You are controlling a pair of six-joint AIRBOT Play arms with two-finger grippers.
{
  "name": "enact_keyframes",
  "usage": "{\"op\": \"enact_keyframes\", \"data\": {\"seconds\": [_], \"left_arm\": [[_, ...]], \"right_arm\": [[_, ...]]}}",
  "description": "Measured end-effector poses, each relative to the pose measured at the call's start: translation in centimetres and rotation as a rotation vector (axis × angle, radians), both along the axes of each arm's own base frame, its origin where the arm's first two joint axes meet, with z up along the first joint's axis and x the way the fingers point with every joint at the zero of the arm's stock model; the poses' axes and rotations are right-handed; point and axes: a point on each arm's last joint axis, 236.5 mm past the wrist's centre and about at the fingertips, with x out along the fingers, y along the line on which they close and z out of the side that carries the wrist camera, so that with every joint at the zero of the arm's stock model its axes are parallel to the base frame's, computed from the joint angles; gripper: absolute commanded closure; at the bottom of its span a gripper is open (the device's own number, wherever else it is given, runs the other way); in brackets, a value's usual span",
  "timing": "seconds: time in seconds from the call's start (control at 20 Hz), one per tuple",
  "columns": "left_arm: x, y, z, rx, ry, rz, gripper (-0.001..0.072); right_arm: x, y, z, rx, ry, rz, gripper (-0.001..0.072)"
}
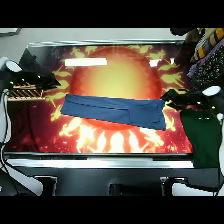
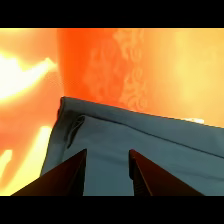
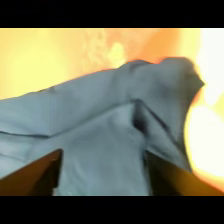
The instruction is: Fold the clothes and pants, and hang the long-sleeved shirts on hangers.
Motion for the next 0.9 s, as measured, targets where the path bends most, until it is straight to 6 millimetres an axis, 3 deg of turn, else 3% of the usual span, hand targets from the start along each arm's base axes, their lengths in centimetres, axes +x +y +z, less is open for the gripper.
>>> {"op": "enact_keyframes", "data": {"seconds": [0.15, 0.35, 0.65, 0.9], "left_arm": [[-1.5, 2.0, 3.8, 0.104, -0.009, -0.007, 0.0372], [-3.3, 3.2, 7.0, 0.171, -0.014, 0.001, 0.0373], [-4.3, 3.6, 8.0, 0.195, -0.001, 0.01, 0.0373], [-4.5, 3.7, 8.1, 0.199, 0.004, 0.011, 0.0373]], "right_arm": [[-1.4, -2.5, -0.4, 0.019, 0.042, -0.009, 0.0025], [-2.7, -1.8, -3.1, 0.121, 0.117, 0.06, 0.0021], [-3.6, -0.3, -6.5, 0.23, 0.186, 0.118, 0.0022], [-3.4, 0.6, -7.6, 0.235, 0.191, 0.133, 0.0027]]}}
